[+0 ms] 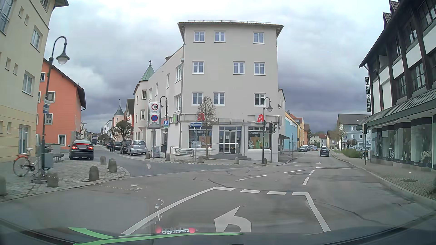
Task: Follow the waypoints while adhering to traffic rules and regulations
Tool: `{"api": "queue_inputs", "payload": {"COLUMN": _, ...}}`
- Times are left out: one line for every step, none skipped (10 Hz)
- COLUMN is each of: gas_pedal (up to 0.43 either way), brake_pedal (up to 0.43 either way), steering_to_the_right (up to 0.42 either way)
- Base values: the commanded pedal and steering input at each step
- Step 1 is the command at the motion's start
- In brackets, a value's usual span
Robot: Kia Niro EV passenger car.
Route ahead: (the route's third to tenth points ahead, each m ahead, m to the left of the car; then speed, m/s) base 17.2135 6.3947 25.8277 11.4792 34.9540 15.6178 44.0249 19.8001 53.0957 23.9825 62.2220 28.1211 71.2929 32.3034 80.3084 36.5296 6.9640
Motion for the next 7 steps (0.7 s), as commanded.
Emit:
{"api": "queue_inputs", "payload": {"gas_pedal": 0.0, "brake_pedal": 0.201, "steering_to_the_right": 0.111}}
{"api": "queue_inputs", "payload": {"gas_pedal": 0.0, "brake_pedal": 0.207, "steering_to_the_right": 0.109}}
{"api": "queue_inputs", "payload": {"gas_pedal": 0.0, "brake_pedal": 0.201, "steering_to_the_right": 0.096}}
{"api": "queue_inputs", "payload": {"gas_pedal": 0.0, "brake_pedal": 0.201, "steering_to_the_right": 0.068}}
{"api": "queue_inputs", "payload": {"gas_pedal": 0.0, "brake_pedal": 0.201, "steering_to_the_right": 0.04}}
{"api": "queue_inputs", "payload": {"gas_pedal": 0.0, "brake_pedal": 0.201, "steering_to_the_right": 0.001}}
{"api": "queue_inputs", "payload": {"gas_pedal": 0.0, "brake_pedal": 0.201, "steering_to_the_right": -0.035}}
